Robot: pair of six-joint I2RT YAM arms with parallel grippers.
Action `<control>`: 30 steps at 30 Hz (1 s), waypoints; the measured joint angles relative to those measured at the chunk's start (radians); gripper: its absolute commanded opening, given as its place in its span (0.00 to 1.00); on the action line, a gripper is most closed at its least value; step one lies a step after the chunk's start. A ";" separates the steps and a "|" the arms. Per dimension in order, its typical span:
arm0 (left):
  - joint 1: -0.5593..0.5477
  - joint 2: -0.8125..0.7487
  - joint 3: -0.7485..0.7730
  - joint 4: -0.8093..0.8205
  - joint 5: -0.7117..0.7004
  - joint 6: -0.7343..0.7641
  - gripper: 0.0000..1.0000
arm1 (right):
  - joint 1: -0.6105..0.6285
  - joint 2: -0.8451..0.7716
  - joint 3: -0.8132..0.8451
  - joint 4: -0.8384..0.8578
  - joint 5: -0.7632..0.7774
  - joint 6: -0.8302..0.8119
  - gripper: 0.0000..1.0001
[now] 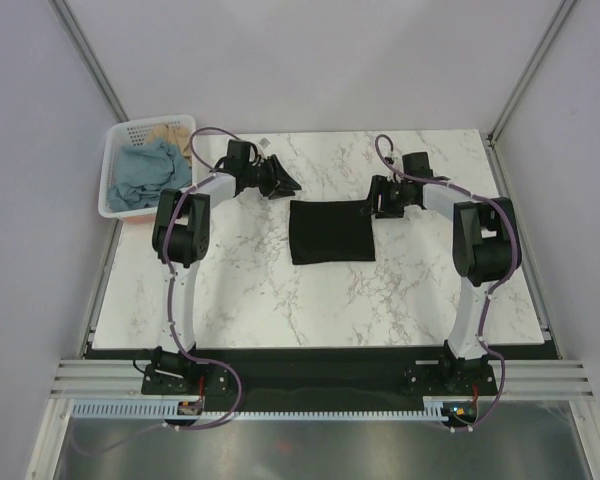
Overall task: Fold and stack the t-shirts
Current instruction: Fold the tshirt
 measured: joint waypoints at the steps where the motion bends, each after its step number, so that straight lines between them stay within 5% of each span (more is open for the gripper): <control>1: 0.000 -0.007 -0.001 0.000 0.000 0.000 0.43 | 0.000 -0.008 -0.011 0.000 -0.001 0.000 0.66; 6: 0.000 -0.105 -0.066 -0.006 -0.026 0.004 0.24 | 0.000 -0.036 -0.052 0.004 -0.006 0.000 0.65; 8: -0.001 -0.165 -0.105 -0.007 -0.041 0.012 0.03 | 0.000 -0.045 -0.066 0.006 -0.008 0.002 0.66; 15: -0.038 -0.263 -0.174 0.005 -0.111 0.040 0.02 | -0.001 -0.050 -0.080 0.024 -0.011 0.016 0.66; 30: -0.066 -0.115 -0.183 -0.031 -0.247 0.069 0.02 | 0.000 -0.095 -0.196 0.181 -0.010 0.090 0.65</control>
